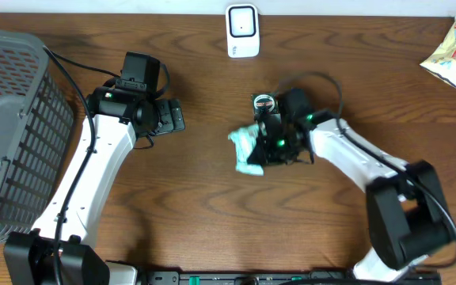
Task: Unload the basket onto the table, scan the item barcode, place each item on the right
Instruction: 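Raise the wipes pack barcode toward the scanner window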
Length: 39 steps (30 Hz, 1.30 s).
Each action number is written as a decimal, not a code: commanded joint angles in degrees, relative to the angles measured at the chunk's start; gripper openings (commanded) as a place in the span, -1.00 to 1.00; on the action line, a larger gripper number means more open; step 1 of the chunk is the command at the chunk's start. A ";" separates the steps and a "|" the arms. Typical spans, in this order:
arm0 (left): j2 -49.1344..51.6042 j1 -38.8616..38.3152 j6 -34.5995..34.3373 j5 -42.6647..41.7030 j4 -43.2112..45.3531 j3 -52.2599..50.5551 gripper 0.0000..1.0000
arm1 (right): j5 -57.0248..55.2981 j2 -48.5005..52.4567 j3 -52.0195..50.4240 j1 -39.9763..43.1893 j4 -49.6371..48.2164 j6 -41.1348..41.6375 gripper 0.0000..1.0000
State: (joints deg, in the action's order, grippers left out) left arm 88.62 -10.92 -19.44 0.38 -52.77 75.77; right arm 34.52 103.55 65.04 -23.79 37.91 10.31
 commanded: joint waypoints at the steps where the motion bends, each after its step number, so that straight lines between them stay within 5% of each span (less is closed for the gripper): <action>1: 0.11 0.28 0.35 0.74 -0.33 0.31 0.95 | -0.44 -6.21 6.36 -0.24 2.71 -17.77 -0.98; 5: 0.11 0.28 0.35 0.74 -0.33 0.31 0.95 | -7.30 -10.88 7.67 -1.62 0.76 -27.71 -0.98; 9: 0.11 0.28 0.35 0.74 -0.33 0.31 0.95 | -14.82 -14.08 7.67 -2.32 -4.59 -27.96 -0.98; 21: 0.11 0.28 0.35 0.74 -0.33 0.31 0.95 | -14.47 -16.98 7.65 -2.29 -14.49 -21.73 -0.98; 27: 0.11 0.28 0.35 0.74 -0.33 0.31 0.96 | -14.49 -16.98 7.65 -2.58 -18.29 -29.75 -0.98; 39: 0.11 0.28 0.35 0.74 -0.33 0.31 0.95 | -14.45 -16.98 7.65 -3.21 -20.15 -29.90 -0.98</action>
State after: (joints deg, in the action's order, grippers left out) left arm 88.62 -10.92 -19.44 0.38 -52.77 75.77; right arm 19.68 87.83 71.83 -25.91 18.13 -18.70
